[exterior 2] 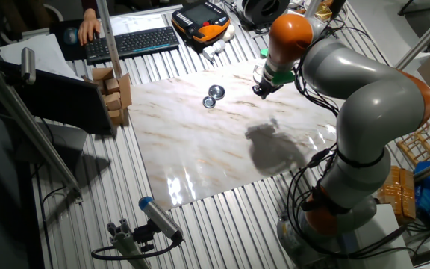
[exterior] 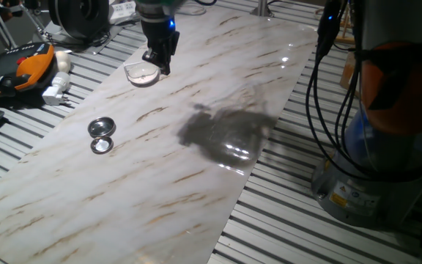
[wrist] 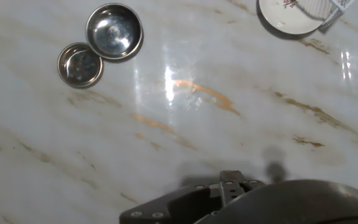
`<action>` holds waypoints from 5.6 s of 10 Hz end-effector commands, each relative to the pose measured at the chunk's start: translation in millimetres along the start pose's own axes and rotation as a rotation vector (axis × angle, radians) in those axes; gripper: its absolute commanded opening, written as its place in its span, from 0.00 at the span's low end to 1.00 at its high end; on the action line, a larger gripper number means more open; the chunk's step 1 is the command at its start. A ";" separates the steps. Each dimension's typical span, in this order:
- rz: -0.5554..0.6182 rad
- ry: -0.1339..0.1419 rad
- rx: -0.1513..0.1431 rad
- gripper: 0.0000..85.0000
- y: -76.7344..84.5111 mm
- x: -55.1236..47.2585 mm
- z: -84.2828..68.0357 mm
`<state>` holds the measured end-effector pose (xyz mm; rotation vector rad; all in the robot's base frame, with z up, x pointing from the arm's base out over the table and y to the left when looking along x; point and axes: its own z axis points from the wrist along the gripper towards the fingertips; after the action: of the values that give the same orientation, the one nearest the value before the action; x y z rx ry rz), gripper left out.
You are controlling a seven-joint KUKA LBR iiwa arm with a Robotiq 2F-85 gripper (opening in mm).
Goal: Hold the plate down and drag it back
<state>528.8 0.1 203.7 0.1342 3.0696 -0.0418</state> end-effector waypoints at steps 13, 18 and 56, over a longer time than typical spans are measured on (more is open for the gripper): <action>0.170 -0.062 0.006 0.00 -44.9 -41.3 29.0; 0.223 -0.107 0.042 0.00 -42.9 -46.5 37.0; 0.546 -0.117 0.025 0.00 -105.8 -153.7 111.3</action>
<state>679.8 -121.9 106.2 0.9228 2.8048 -0.0560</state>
